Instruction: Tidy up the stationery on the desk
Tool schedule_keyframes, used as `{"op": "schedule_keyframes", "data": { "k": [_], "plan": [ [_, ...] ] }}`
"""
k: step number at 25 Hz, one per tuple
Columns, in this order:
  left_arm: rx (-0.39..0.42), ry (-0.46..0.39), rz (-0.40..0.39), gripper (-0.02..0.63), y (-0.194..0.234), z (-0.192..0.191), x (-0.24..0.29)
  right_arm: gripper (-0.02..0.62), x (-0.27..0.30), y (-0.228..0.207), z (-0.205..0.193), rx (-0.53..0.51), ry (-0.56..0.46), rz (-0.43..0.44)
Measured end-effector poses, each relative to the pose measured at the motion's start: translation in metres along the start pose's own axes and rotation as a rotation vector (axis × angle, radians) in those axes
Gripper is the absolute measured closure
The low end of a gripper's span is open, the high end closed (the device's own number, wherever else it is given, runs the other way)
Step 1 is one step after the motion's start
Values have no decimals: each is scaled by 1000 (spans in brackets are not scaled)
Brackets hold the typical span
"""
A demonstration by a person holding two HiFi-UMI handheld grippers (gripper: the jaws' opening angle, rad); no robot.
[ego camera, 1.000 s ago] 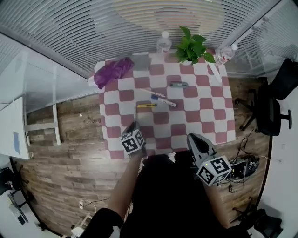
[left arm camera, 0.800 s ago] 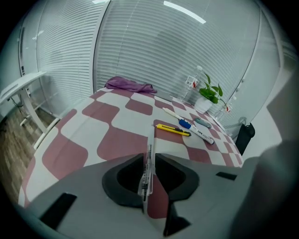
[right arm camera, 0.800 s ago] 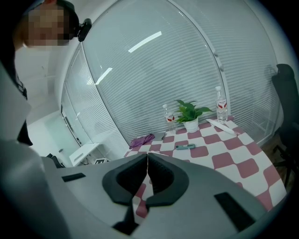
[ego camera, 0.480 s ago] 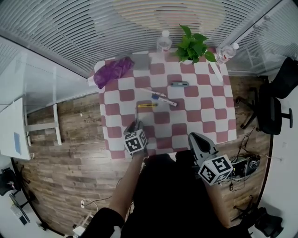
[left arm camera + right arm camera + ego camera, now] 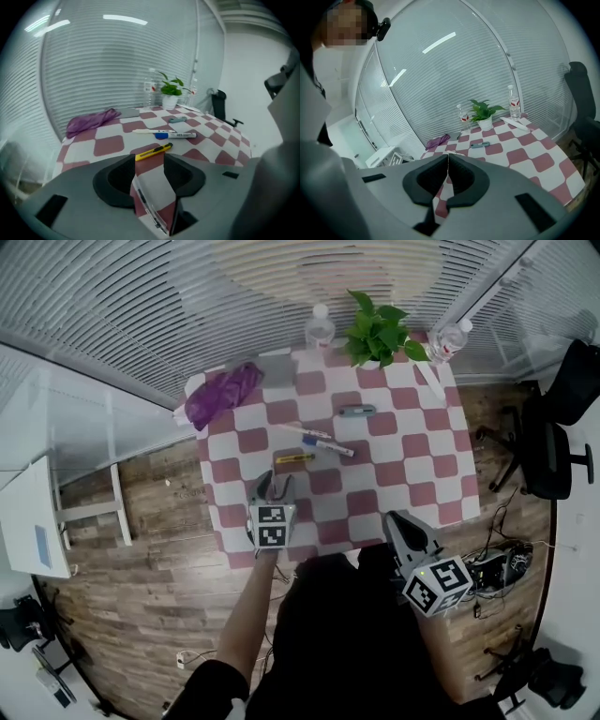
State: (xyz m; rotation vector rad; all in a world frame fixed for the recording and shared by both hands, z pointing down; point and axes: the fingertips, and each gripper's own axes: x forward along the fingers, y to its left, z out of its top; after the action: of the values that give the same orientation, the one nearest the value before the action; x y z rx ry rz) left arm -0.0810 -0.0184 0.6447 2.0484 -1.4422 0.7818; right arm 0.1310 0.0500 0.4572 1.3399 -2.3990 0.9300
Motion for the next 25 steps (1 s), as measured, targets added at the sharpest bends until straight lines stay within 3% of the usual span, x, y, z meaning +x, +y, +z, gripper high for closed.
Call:
{"op": "schedule_keyframes", "data": {
  "k": [5,12,19,25],
  "plan": [
    [303,79,-90,420,-16,10,25,572,-7,-5,-6,11,5,-35],
    [564,175,-207,420,-30,10,58,572,-16,-11,-9,30,2,-90],
    [669,247,-301,437,-36,1,69,572,-24,-12,-13,54,0,-117],
    [748,283,-372,497,-44,-2,69,572,-27,-16,-16,84,-11,-136]
  ]
}}
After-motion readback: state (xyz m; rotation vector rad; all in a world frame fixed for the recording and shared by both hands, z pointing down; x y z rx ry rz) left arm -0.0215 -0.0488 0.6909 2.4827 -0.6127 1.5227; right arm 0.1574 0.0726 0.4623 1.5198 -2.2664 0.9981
